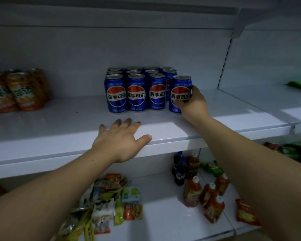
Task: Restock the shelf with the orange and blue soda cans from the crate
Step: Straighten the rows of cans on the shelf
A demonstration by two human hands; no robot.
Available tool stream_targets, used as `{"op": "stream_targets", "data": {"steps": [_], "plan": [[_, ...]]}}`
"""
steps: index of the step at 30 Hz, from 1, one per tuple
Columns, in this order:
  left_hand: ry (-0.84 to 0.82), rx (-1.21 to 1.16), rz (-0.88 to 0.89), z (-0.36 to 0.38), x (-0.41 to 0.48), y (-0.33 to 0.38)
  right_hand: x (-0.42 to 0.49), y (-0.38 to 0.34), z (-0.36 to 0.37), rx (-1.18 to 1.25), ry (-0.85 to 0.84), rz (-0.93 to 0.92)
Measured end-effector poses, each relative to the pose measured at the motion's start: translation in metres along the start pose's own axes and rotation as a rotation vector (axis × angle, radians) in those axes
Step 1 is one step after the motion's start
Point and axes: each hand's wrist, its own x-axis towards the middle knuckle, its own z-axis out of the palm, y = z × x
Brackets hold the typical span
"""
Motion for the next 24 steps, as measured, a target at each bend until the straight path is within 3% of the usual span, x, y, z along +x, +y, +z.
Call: {"op": "stream_targets", "data": {"steps": [24], "plan": [[-0.008, -0.021, -0.002, 0.001, 0.001, 0.0, 0.025, -0.007, 0.02, -0.073, -0.13, 0.156]]}}
